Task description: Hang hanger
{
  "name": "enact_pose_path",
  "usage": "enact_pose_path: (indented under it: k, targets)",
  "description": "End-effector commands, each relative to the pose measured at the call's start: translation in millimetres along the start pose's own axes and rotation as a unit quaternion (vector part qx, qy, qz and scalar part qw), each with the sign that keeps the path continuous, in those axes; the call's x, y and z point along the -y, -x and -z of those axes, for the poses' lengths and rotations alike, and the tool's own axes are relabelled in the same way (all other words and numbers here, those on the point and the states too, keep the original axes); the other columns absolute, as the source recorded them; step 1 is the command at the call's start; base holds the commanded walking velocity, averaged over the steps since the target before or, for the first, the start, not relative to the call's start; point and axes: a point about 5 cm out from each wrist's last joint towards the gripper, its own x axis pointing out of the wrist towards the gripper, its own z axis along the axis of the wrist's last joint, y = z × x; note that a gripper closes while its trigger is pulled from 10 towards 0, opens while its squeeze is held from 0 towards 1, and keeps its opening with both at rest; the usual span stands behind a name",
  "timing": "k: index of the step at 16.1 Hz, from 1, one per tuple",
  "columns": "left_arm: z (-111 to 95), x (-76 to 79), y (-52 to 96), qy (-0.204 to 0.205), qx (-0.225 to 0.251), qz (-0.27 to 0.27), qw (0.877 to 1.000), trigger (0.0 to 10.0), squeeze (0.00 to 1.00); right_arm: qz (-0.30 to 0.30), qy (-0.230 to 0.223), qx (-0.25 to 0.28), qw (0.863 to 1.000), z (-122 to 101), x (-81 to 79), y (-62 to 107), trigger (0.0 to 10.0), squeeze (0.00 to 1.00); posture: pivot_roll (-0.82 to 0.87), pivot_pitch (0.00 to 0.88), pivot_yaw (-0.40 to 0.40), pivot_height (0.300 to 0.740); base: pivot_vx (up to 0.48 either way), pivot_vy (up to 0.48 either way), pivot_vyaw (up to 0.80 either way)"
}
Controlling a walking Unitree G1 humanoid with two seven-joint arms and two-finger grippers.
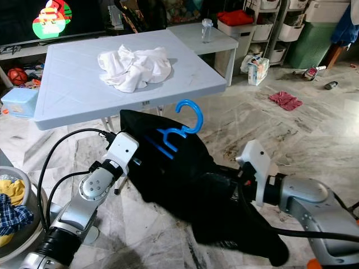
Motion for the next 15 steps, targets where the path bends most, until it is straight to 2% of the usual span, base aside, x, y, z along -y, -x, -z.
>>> enact_pose_path:
  k: [1, 4, 7, 9, 10, 11, 13, 15]
  targets:
    - [2.1, -8.9, 1.0, -0.010, -0.001, -0.013, 1.000, 0.0, 0.00, -0.022, 0.011, -0.005, 1.000, -2.9, -2.3, 1.0, 10.0, 0.00, 0.00, 0.000, -0.026, 0.740, 0.000, 0.000, 0.00]
    - [11.5, -27.1, 5.5, -0.023, -0.022, -0.041, 0.999, 0.0, 0.00, -0.013, 0.021, -0.024, 0.999, 0.3, 4.2, 7.8, 10.0, 0.00, 0.00, 0.000, -0.031, 0.740, 0.000, 0.000, 0.00]
    - [14.8, -37.4, 6.9, -0.026, -0.030, -0.054, 0.998, 0.0, 0.00, -0.008, 0.025, -0.039, 0.999, 5.0, 8.6, 10.8, 10.0, 0.00, 0.00, 0.000, -0.030, 0.740, 0.000, 0.000, 0.00]
    - [15.3, -44.3, 8.1, -0.032, -0.032, -0.060, 0.997, 0.0, 0.00, -0.014, 0.034, -0.063, 0.997, 11.3, 9.7, 16.6, 10.0, 0.00, 0.00, 0.000, -0.028, 0.740, 0.000, 0.000, 0.00]
    - [14.0, -49.4, 8.5, -0.033, -0.032, -0.063, 0.997, 0.0, 0.00, -0.004, 0.035, -0.078, 0.996, 15.2, 15.3, 24.1, 10.0, 0.00, 0.01, 0.000, -0.026, 0.740, 0.000, 0.000, 0.00]
    - [13.6, -52.2, 8.6, -0.027, -0.034, -0.064, 0.997, 0.0, 0.00, 0.010, 0.045, -0.094, 0.995, 18.5, 21.3, 30.0, 10.0, 0.00, 0.01, 0.000, -0.023, 0.740, 0.000, 0.000, 0.00]
    - [13.1, -56.4, 7.0, 0.017, -0.044, -0.050, 0.998, 0.0, 0.00, 0.042, 0.080, -0.148, 0.985, 24.1, 37.4, 46.1, 10.0, 0.00, 0.00, 0.000, -0.021, 0.740, 0.000, 0.000, 0.00]
    - [13.1, -58.3, 6.6, 0.051, -0.049, -0.034, 0.997, 0.0, 0.00, 0.020, 0.094, -0.155, 0.983, 19.7, 36.3, 54.2, 10.0, 0.00, 0.01, 0.000, -0.017, 0.740, 0.000, 0.000, 0.00]
